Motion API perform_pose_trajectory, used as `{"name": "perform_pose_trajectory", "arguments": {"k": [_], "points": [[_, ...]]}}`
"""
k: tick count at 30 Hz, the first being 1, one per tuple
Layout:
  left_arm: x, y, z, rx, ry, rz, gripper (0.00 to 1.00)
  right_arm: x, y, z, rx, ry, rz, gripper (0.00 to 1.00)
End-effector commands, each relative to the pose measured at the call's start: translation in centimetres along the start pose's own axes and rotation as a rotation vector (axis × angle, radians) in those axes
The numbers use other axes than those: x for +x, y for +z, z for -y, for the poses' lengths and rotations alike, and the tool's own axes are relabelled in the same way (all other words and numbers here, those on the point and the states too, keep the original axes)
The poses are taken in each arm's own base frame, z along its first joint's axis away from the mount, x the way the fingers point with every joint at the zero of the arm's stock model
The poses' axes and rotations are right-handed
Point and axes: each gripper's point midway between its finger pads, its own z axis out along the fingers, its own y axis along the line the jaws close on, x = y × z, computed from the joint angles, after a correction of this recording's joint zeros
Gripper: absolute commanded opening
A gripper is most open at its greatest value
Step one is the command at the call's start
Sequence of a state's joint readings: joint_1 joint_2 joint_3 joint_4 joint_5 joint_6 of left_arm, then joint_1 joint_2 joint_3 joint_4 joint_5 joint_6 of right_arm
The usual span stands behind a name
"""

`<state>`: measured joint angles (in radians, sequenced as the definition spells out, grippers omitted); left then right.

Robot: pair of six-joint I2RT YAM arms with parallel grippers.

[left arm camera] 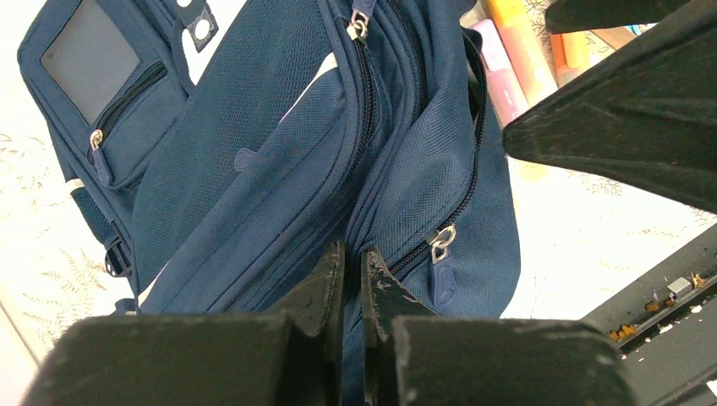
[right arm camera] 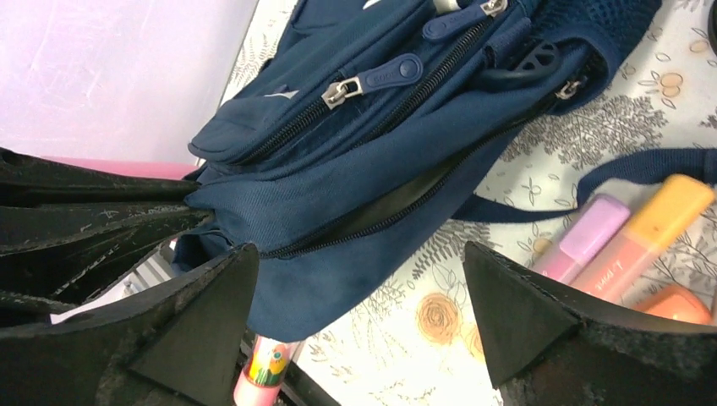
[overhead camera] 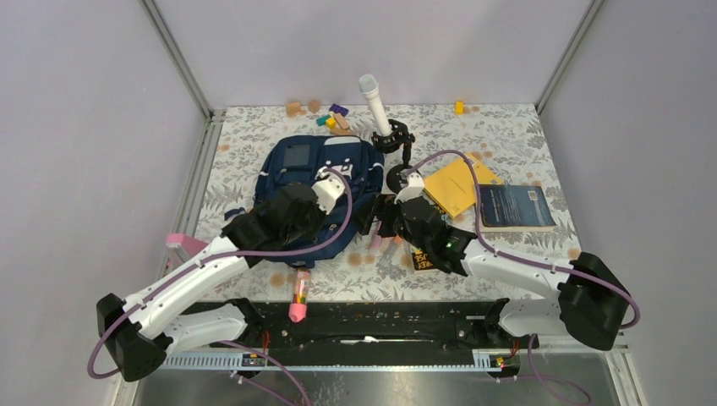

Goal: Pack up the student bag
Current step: Unzip the student bag at the center of the board.

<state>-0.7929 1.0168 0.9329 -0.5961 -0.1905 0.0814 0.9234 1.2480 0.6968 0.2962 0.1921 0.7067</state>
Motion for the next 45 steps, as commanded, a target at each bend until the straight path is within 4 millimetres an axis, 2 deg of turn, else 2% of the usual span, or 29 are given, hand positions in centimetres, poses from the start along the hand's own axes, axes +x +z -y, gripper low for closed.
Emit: {"name": "perform_pose_trajectory", "arguments": {"k": [1, 4, 6, 14, 20, 28, 31, 32, 38, 39, 42, 43, 44, 45], "points": [[-2.8, -1.1, -1.7, -0.075, -0.011, 0.115, 0.00, -2.1, 0.9, -0.5, -0.044, 0.054, 0.128, 1.00], [-3.0, -1.8, -2.1, -0.092, -0.020, 0.139, 0.00, -2.4, 0.3, 1.4, 0.008, 0.214, 0.207, 1.00], [-3.0, -2.1, -1.9, -0.077, -0.020, 0.156, 0.00, -2.8, 0.0, 1.9, 0.023, 0.323, 0.245, 1.00], [-3.3, -2.6, -1.1, -0.025, -0.012, 0.181, 0.00, -4.7, 1.4, -1.4, -0.096, 0.573, 0.269, 1.00], [-3.5, -3.2, -0.9, -0.012, -0.007, 0.207, 0.00, -4.1, 2.6, -0.1, -0.030, 0.701, 0.275, 1.00], [-3.5, -3.3, -0.4, 0.020, -0.001, 0.213, 0.00, -4.0, 5.2, -0.3, 0.009, 0.735, 0.271, 0.99], [-3.6, -3.4, -0.3, 0.025, 0.002, 0.219, 0.00, -3.9, 6.6, -1.2, -0.019, 0.750, 0.253, 0.81], [-3.5, -3.4, -0.3, 0.025, 0.004, 0.218, 0.00, -3.9, 7.0, -1.6, -0.035, 0.757, 0.246, 0.73], [-3.3, -3.1, -0.2, 0.026, 0.007, 0.204, 0.00, -3.7, 8.5, -3.7, -0.108, 0.790, 0.196, 0.04], [-3.3, -3.0, -0.2, 0.025, 0.007, 0.202, 0.00, -3.7, 8.7, -3.8, -0.109, 0.797, 0.190, 0.00], [-3.4, -2.9, -0.3, 0.009, 0.007, 0.199, 0.00, -3.6, 9.0, -3.8, -0.089, 0.822, 0.182, 0.00], [-3.5, -3.0, -0.5, -0.004, 0.005, 0.199, 0.06, -3.6, 9.0, -3.6, -0.078, 0.828, 0.184, 0.00], [-3.7, -3.1, -0.7, -0.021, 0.000, 0.203, 0.23, -3.6, 9.0, -3.4, -0.061, 0.833, 0.185, 0.00], [-3.9, -3.4, -1.1, -0.053, -0.006, 0.208, 0.45, -3.7, 8.9, -3.2, -0.051, 0.833, 0.195, 0.00]]}}
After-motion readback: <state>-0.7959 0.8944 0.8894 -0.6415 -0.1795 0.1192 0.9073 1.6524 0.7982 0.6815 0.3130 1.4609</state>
